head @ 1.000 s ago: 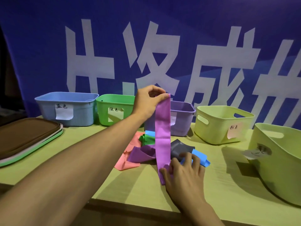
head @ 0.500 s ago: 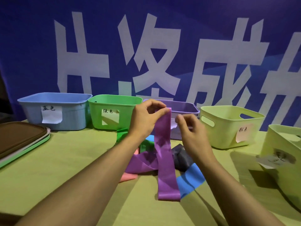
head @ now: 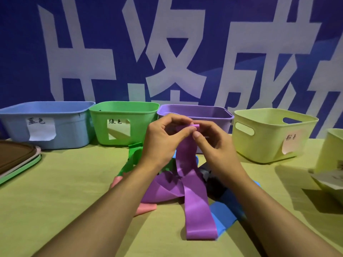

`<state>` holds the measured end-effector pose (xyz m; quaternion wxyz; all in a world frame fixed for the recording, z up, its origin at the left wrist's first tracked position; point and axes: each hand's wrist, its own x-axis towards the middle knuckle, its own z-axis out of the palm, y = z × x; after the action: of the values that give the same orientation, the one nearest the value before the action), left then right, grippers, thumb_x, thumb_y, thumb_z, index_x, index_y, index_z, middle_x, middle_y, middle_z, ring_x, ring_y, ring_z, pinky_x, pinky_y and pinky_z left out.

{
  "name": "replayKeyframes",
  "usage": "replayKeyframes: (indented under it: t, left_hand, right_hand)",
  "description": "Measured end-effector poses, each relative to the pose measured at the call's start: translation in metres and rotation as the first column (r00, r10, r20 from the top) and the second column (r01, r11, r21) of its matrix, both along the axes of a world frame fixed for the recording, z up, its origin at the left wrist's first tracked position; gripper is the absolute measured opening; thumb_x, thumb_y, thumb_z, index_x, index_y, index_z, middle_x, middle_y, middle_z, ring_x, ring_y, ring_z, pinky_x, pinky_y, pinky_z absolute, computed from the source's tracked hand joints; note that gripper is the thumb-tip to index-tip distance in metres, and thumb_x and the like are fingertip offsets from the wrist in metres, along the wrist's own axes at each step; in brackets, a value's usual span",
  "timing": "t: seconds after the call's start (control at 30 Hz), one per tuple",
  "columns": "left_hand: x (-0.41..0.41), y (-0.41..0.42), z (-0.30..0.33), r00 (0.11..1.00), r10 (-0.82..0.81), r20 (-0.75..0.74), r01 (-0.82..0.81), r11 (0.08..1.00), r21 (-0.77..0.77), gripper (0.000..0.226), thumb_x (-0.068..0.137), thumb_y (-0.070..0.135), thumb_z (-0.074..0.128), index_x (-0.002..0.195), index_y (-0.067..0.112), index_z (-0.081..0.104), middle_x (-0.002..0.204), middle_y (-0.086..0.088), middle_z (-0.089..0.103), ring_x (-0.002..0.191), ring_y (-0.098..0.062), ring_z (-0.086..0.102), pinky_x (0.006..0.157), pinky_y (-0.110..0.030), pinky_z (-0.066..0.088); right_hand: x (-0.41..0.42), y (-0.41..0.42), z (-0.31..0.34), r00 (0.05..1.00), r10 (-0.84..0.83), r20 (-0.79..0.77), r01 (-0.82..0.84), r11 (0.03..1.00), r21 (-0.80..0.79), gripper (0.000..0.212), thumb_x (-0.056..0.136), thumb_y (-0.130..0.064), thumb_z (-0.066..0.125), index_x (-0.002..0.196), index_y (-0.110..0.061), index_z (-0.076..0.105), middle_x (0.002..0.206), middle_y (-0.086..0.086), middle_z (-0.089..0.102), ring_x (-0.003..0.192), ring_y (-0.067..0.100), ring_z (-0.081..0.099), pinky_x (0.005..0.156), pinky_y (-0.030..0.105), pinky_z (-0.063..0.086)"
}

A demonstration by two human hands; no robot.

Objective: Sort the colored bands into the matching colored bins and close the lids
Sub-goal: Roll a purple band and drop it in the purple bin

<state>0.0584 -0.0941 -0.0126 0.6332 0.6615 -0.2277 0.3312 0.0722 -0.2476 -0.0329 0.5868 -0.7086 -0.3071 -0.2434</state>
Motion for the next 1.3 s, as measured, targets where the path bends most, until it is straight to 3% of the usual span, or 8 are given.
replayKeyframes:
  t: [0.13,0.33,0.6,0.77,0.9,0.97,1.2,1.3]
  left_hand:
    - [0.000,0.002,-0.001,1.000,-0.017,-0.023,0.016,1.000,-0.005,0.021,0.078,0.000,0.084,0.092,0.013,0.075,0.087,0.009,0.078,0.085,-0.004,0.074,0.080,-0.014,0.054]
    - [0.000,0.008,-0.006,0.996,-0.046,-0.072,0.045,0.999,-0.006,0.020,0.078,0.021,0.083,0.096,0.018,0.075,0.093,0.004,0.078,0.091,-0.008,0.074,0.082,-0.018,0.055]
    - [-0.003,0.010,-0.008,0.991,-0.006,-0.134,0.010,1.000,0.029,0.015,0.079,0.039,0.076,0.088,0.027,0.077,0.083,0.011,0.077,0.082,-0.001,0.070,0.074,-0.016,0.052]
    - [-0.003,0.012,-0.010,0.982,-0.028,-0.187,0.033,0.999,0.023,0.017,0.077,0.039,0.078,0.087,0.026,0.078,0.086,-0.001,0.079,0.084,-0.012,0.073,0.078,-0.038,0.064]
    - [0.001,0.014,-0.011,0.984,0.002,-0.176,0.002,1.000,0.019,0.009,0.084,0.018,0.082,0.085,0.025,0.078,0.083,0.004,0.079,0.081,-0.008,0.074,0.071,-0.024,0.059]
    - [0.001,0.014,-0.011,0.984,-0.007,-0.180,0.010,1.000,0.013,0.010,0.084,0.015,0.082,0.086,0.024,0.078,0.083,0.003,0.079,0.082,-0.010,0.075,0.075,-0.027,0.061]
    - [-0.001,0.012,-0.012,0.984,0.025,-0.175,-0.021,1.000,0.023,0.006,0.086,0.016,0.080,0.086,0.022,0.077,0.078,0.007,0.077,0.076,-0.004,0.072,0.069,-0.020,0.057]
    - [-0.001,0.012,-0.012,0.981,0.040,-0.190,-0.038,0.999,0.015,0.004,0.085,0.022,0.080,0.084,0.024,0.077,0.074,0.009,0.076,0.071,-0.001,0.070,0.065,-0.019,0.055]
  right_hand:
    - [0.002,0.001,-0.004,0.999,0.000,-0.054,-0.001,1.000,-0.011,0.019,0.099,-0.014,0.066,0.110,-0.028,0.072,0.101,-0.008,0.077,0.097,0.013,0.073,0.088,0.042,0.061]
    - [0.000,0.002,-0.005,0.999,-0.003,-0.045,0.005,0.999,0.042,0.023,0.099,-0.008,0.066,0.100,-0.030,0.074,0.092,-0.011,0.078,0.086,0.005,0.072,0.078,0.023,0.058]
    - [0.001,0.002,-0.010,0.996,-0.020,-0.083,0.024,0.998,0.052,0.019,0.099,-0.008,0.065,0.106,-0.021,0.078,0.096,-0.006,0.079,0.092,0.013,0.074,0.081,0.031,0.061]
    - [0.000,0.003,-0.009,0.996,-0.014,-0.087,0.021,0.996,0.084,0.024,0.098,-0.006,0.066,0.103,-0.028,0.077,0.092,-0.006,0.079,0.088,0.014,0.074,0.081,0.038,0.063]
    - [-0.001,0.004,-0.009,0.994,0.015,-0.106,-0.007,0.997,0.081,0.023,0.099,-0.009,0.066,0.105,-0.028,0.076,0.094,-0.006,0.079,0.089,0.012,0.075,0.081,0.034,0.062]
    - [-0.001,0.003,-0.009,0.991,0.028,-0.127,-0.021,0.998,0.059,0.022,0.101,-0.011,0.062,0.109,-0.026,0.076,0.100,-0.006,0.079,0.096,0.016,0.075,0.086,0.036,0.061]
    - [0.003,-0.002,-0.012,0.985,0.028,-0.172,-0.016,0.997,0.069,0.023,0.106,-0.013,0.050,0.115,-0.016,0.072,0.103,0.008,0.076,0.098,0.035,0.069,0.080,0.033,0.060]
    - [0.001,-0.001,-0.010,0.987,0.053,-0.151,-0.041,0.996,0.080,0.031,0.103,-0.001,0.051,0.117,-0.021,0.070,0.106,0.003,0.075,0.096,0.025,0.071,0.078,0.030,0.060]
